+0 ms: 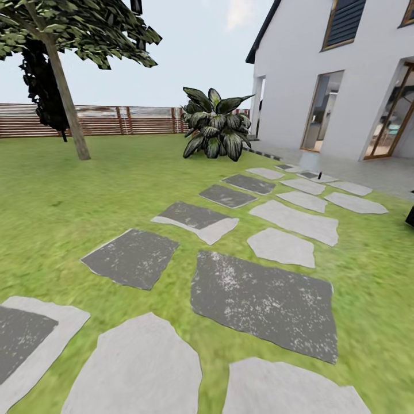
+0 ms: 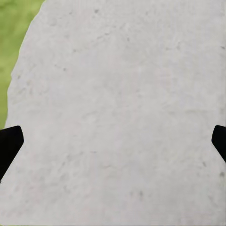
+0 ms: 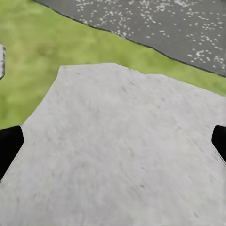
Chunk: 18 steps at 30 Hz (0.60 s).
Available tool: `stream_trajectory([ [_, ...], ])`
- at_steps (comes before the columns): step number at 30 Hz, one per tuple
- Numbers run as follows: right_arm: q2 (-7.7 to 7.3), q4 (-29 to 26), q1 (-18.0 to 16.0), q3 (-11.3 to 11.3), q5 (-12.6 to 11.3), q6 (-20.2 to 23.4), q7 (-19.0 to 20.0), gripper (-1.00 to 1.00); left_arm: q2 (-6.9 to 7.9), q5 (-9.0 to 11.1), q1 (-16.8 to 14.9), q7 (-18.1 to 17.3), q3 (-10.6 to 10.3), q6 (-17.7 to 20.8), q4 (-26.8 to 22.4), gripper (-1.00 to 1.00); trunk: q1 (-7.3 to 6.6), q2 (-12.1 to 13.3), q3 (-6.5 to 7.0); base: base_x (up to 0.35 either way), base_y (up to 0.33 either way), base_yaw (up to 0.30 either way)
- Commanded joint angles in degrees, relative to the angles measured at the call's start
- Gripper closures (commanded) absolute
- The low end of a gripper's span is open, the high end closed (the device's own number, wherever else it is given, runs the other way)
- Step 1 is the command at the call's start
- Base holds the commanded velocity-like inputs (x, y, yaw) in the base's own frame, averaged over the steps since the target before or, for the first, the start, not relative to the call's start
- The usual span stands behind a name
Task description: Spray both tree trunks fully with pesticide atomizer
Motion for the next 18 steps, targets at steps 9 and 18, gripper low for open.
stream_trajectory([
  [9, 0.0, 0.0, 0.0, 0.0, 0.0, 0.0, 0.0, -1.0, 0.0, 0.0, 0.0, 0.0, 0.06, 0.0, 0.0, -1.0, 0.0, 0.0, 0.0, 0.34, 0.0, 0.0],
  [18, 0.0, 0.0, 0.0, 0.0, 0.0, 0.0, 0.0, -1.0, 0.0, 0.0, 0.0, 0.0, 0.03, 0.0, 0.0, -1.0, 0.0, 0.0, 0.0, 0.34, 0.0, -0.014],
])
